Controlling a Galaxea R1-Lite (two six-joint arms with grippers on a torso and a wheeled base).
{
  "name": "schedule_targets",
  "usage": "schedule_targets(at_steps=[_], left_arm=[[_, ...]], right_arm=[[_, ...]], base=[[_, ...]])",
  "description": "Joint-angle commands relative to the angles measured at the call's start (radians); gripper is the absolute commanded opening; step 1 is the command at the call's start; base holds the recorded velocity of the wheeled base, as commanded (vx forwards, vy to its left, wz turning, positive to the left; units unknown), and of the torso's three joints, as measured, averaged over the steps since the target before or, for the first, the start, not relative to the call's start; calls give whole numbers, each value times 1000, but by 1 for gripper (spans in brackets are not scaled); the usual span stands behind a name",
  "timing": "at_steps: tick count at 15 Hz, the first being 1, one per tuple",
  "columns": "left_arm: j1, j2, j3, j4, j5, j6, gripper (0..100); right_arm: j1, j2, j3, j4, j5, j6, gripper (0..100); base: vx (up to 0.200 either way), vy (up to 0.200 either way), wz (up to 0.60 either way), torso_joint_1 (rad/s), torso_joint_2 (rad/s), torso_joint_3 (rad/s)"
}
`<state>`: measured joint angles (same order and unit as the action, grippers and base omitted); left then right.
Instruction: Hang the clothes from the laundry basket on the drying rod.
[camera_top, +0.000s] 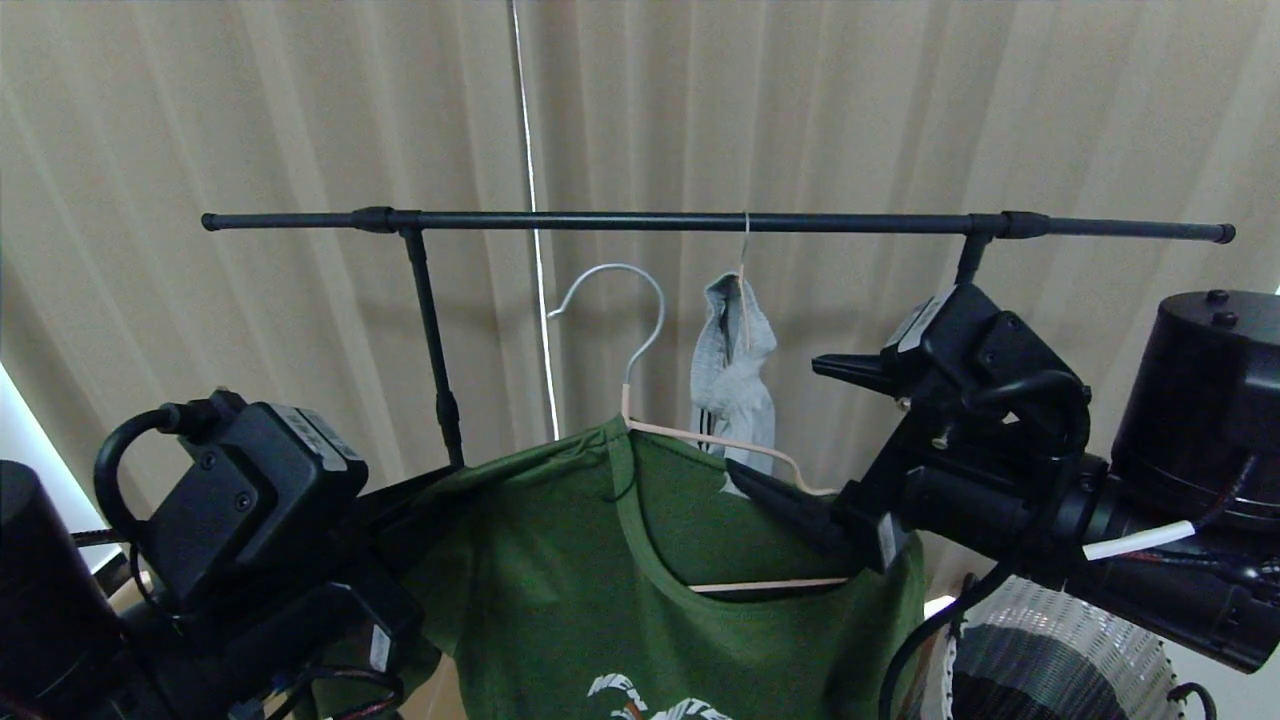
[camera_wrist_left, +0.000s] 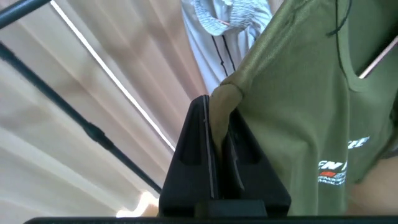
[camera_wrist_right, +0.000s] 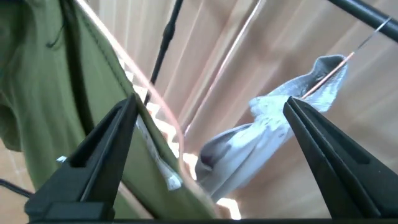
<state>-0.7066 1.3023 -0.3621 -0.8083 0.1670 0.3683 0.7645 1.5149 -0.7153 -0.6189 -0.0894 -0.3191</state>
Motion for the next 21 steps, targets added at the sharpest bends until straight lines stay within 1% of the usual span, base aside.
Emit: schedule_targets(at_steps=[1,3,4,8,14,18,19,21], left_arm=[[-2,18,-4,0,0,9,0],[-2,25,-6,-2,0,20,0],[-4,21,-12,-2,2,20,0],[-11,18,-12,-3,0,14,0],[-16,8,3,-22,0,14,0],[-16,3,3,-35,-4,14,0],[-16,3,3,-35,-4,15,100],[-27,3,-1,-37,-4,4,100]], right_arm=[[1,11,-6,1,-10,-24,100],[1,27,-1,1,-12,-49,100],[-4,33,2,1,-13,-51,0],[-7,54,-1,-4,-15,-51,0],[-7,45,8,-8,-16,-49,0],[-7,33,10,-13,-46,-51,0],[-7,30,11,-13,-46,-51,0],[-7,7,14,-12,-50,-54,0]], base=[[0,0,0,0,0,0],[0,0,0,0,0,0],[0,0,0,0,0,0],[0,0,0,0,0,0],[0,0,0,0,0,0],[0,0,0,0,0,0],[0,0,0,0,0,0],[0,0,0,0,0,0]])
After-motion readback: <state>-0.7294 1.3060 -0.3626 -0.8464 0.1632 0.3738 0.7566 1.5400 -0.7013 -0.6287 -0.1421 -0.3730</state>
